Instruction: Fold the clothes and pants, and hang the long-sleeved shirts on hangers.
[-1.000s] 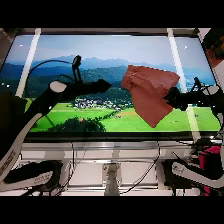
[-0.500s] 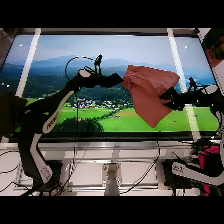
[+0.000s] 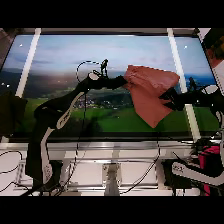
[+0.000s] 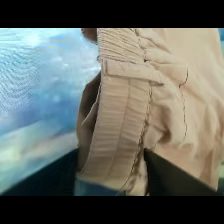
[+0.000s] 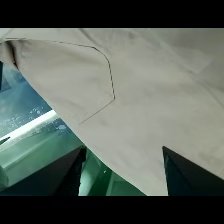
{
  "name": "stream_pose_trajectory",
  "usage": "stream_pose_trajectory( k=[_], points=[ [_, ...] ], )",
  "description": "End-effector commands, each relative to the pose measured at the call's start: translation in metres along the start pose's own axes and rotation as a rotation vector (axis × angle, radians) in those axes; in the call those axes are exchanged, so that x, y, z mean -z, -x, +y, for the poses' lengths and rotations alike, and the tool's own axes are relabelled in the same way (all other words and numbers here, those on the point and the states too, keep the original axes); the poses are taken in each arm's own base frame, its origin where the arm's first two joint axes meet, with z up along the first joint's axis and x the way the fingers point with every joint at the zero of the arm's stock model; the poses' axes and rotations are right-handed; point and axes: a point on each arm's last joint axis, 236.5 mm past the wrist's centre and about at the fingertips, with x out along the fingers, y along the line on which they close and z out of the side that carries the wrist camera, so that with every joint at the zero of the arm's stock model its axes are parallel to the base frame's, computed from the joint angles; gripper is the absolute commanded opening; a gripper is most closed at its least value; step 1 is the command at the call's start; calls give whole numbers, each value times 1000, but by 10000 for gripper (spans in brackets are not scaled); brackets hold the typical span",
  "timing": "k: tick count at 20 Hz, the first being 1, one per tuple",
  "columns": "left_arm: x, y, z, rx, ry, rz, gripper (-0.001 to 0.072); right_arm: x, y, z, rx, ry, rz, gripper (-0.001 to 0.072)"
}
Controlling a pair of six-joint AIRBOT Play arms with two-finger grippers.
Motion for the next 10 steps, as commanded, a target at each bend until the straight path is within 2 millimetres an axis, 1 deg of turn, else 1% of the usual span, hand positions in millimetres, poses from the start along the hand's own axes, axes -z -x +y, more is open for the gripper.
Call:
stream_pose_trajectory(
  k=[1, 2, 4, 5, 6, 8, 9, 10],
  points=[
    [-7, -5, -9, 25, 24, -36, 116, 0, 0, 0, 0, 2, -1, 555],
    [-11, -3, -16, 43, 11, -47, 17, 0, 0, 0, 1, 2, -1, 555],
    [-22, 9, -33, 73, -76, -55, 15, 0, 0, -1, 6, 5, -1, 546],
    [-29, 20, -43, 80, -134, -65, 14, 0, 0, -4, 17, 10, 0, 546],
    [-37, 33, -50, 62, -203, -71, 13, 0, 0, -6, 27, 15, 0, 546],
    [-44, 67, -56, -30, -406, -32, 12, -2, 2, -12, 57, 34, -3, 544],
    [-43, 85, -54, -104, -466, 8, 12, -3, 4, -13, 68, 45, -4, 544],
    [-39, 107, -47, -208, -502, 61, 12, -5, 6, -11, 68, 51, -8, 536]
  ],
)
